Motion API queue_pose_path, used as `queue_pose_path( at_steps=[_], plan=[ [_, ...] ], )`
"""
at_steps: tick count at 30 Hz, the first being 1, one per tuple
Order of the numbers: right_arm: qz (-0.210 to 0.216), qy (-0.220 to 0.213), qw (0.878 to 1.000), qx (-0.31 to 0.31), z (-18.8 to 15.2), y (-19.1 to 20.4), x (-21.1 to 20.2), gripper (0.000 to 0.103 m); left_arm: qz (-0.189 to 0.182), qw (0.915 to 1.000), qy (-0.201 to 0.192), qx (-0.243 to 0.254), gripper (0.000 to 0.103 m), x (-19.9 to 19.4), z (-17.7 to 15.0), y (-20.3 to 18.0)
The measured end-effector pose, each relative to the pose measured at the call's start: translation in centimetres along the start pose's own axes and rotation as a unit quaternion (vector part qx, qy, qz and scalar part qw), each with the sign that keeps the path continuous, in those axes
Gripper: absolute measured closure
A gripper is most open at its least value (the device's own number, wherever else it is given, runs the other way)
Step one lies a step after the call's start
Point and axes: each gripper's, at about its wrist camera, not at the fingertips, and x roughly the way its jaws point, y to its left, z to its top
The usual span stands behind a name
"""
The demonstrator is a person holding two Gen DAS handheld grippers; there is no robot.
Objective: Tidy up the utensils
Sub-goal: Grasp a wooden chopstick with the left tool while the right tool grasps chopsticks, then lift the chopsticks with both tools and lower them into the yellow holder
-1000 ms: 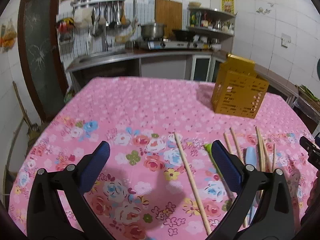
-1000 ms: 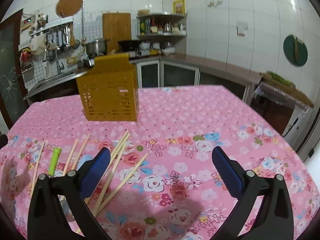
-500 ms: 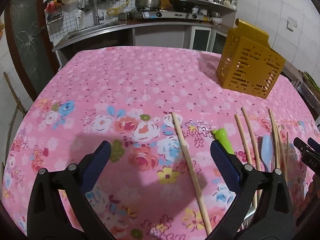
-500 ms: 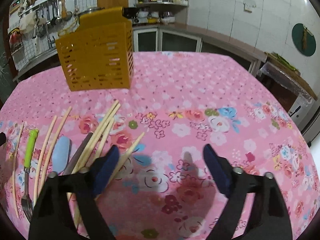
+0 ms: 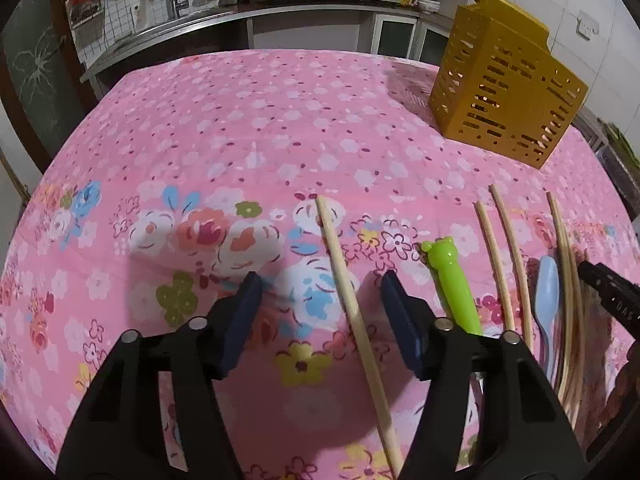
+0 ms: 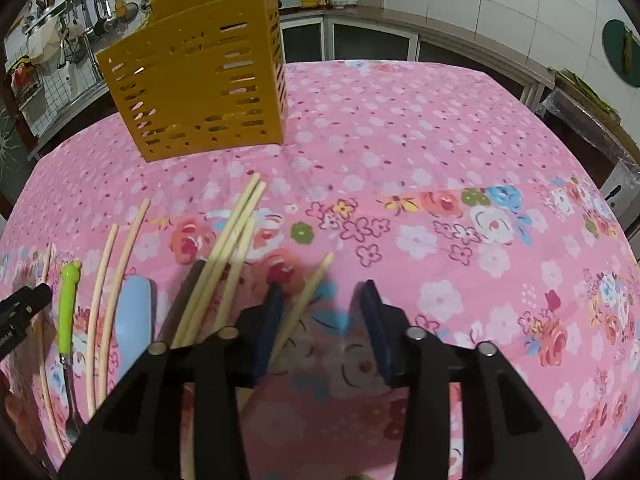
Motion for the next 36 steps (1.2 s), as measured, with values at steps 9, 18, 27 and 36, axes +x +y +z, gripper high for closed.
queue_pose_path(
  at_steps=[9,18,27,36],
  plan=[
    [0.021,0.013,0.999,-0.025,1.9,1.2,1.3,0.091,0.008,0.9998,0.018,0.009,0.076,1.1,1.9,-0.7],
    [0.038,0.029,0.998,-0.028,4.0,1.2,2.7,0.094,-0.003,0.9988,0.045,0.017,0.095,2.1,3.4,-1.1],
    [0.075,0.021,0.997,-0.004,4.6,0.0,2.9,0.096,-0.015,0.9994,0.030,0.009,0.099,1.9,3.8,-1.4],
    [0.096,-0.036,0.995,0.011,5.9,-0.8,0.6,0.097,-0.032,0.9991,-0.026,-0.002,0.099,-0.8,5.2,-1.8]
  ],
)
